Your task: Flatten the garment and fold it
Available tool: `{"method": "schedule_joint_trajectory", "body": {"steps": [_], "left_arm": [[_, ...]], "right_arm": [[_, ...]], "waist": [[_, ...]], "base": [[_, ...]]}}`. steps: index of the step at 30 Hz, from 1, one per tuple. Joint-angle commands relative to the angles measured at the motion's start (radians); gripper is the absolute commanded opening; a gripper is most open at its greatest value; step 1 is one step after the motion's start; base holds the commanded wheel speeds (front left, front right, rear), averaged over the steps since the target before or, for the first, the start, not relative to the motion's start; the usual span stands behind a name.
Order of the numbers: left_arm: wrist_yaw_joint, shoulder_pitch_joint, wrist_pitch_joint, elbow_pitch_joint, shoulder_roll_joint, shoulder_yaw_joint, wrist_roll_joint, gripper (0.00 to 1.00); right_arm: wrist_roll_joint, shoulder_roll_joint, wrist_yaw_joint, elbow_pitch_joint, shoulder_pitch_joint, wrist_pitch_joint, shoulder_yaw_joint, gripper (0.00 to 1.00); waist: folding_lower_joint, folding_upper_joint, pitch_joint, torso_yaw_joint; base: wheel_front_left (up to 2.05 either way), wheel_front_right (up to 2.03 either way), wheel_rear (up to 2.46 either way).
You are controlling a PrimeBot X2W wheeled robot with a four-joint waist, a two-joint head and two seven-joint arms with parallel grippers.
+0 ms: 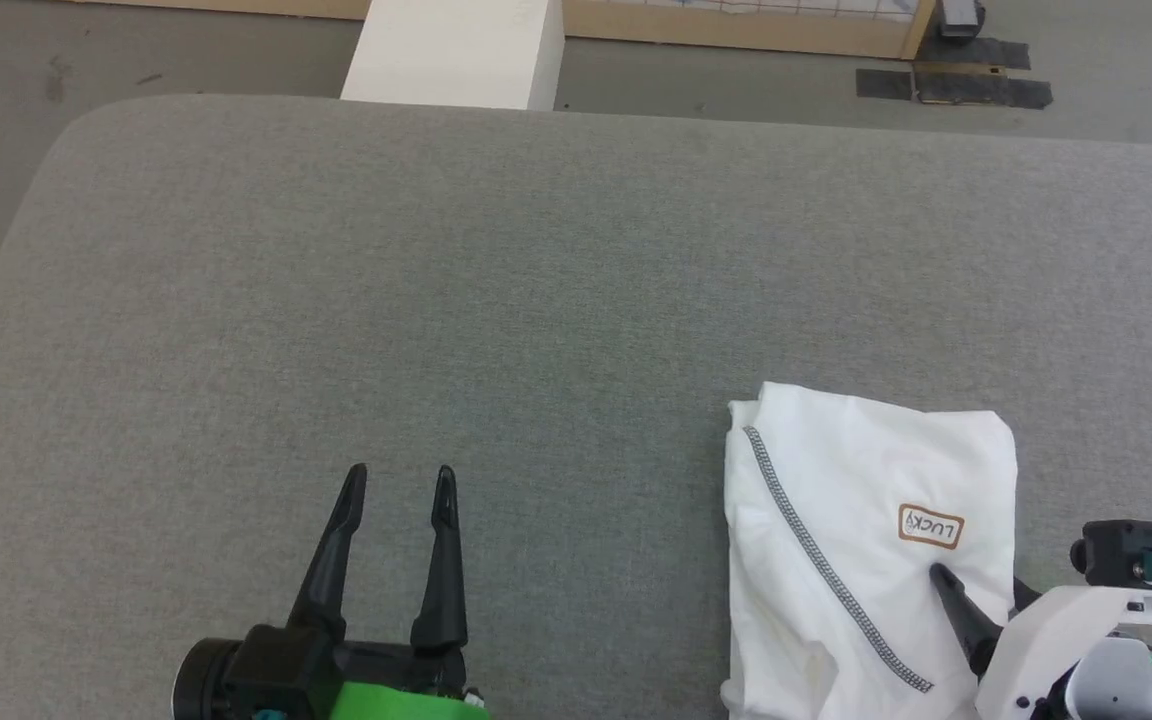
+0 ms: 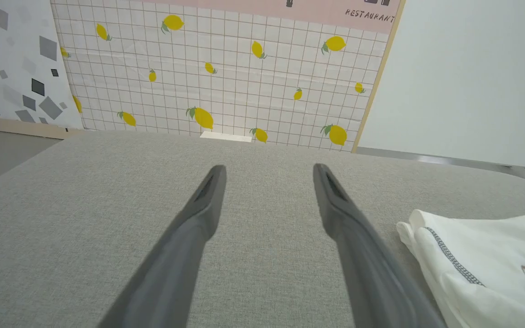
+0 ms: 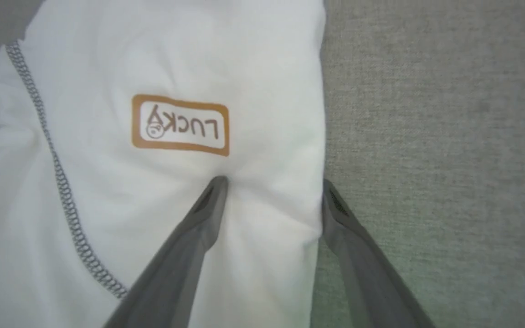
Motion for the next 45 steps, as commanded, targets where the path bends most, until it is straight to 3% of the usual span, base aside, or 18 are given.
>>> {"method": "schedule_joint_trajectory", "body": {"steps": [1, 2, 3, 4, 5, 11, 17, 23, 32, 41, 45], "left_arm": [[-0.005, -0.014, -0.004, 0.000, -0.005, 0.002, 0.006, 1.00], [-0.006, -0.014, -0.004, 0.000, -0.005, 0.002, 0.006, 1.00], [-0.006, -0.014, -0.004, 0.000, -0.005, 0.003, 0.006, 1.00], [-0.006, -0.015, -0.004, 0.000, -0.005, 0.003, 0.007, 1.00], [-0.006, -0.017, -0.004, 0.000, -0.005, 0.003, 0.008, 1.00], [-0.012, -0.014, -0.004, 0.000, -0.005, 0.006, 0.022, 1.00], [-0.029, -0.015, -0.004, 0.000, -0.004, 0.013, 0.034, 1.00], [-0.039, -0.033, -0.004, 0.001, -0.004, 0.013, 0.046, 1.00], [-0.047, -0.094, -0.004, -0.003, -0.002, 0.001, 0.082, 1.00], [-0.042, -0.196, -0.004, -0.025, 0.007, -0.016, 0.139, 1.00], [-0.028, -0.229, -0.004, -0.056, 0.007, -0.016, 0.159, 1.00]], "right_arm": [[-0.008, 0.008, -0.002, 0.025, -0.014, -0.007, -0.005, 1.00], [-0.008, 0.011, -0.002, 0.042, -0.021, -0.013, -0.005, 1.00], [-0.006, 0.013, -0.002, 0.056, -0.026, -0.016, -0.004, 0.44], [-0.003, 0.015, -0.002, 0.071, -0.033, -0.021, -0.002, 0.07], [0.000, 0.017, -0.002, 0.081, -0.038, -0.025, 0.001, 0.00], [0.007, 0.019, -0.002, 0.102, -0.078, -0.071, 0.028, 0.00], [-0.004, -0.049, -0.002, 0.080, -0.142, -0.060, 0.073, 0.00], [-0.006, -0.181, -0.002, 0.065, -0.234, -0.015, 0.129, 0.00], [0.024, -0.449, -0.002, 0.087, -0.415, 0.029, 0.251, 0.00], [0.007, -0.652, -0.002, 0.188, -0.582, -0.015, 0.271, 0.00], [-0.014, -0.711, -0.002, 0.239, -0.621, -0.035, 0.242, 0.00]], "waist": [[0.0000, 0.0000, 0.001, 0.005], [0.0000, 0.0000, 0.001, 0.006], [0.0000, 0.0000, 0.000, 0.006], [0.0000, 0.0000, -0.001, 0.005], [0.0000, 0.0000, -0.003, 0.004], [0.0000, 0.0000, -0.024, -0.031], [0.0000, 0.0000, -0.033, -0.105], [0.0000, 0.0000, -0.013, -0.182], [0.0000, 0.0000, 0.107, -0.271], [0.0000, 0.0000, 0.268, -0.288], [0.0000, 0.0000, 0.324, -0.290]], "base": [[0.00, 0.00, 0.00], [0.00, 0.00, 0.00], [0.00, 0.00, 0.00], [0.00, 0.00, 0.00], [0.00, 0.00, 0.00], [0.00, 0.00, 0.00], [0.00, 0.00, 0.00], [0.00, 0.00, 0.00], [0.00, 0.00, 0.00], [0.00, 0.00, 0.00], [0.00, 0.00, 0.00]]}}
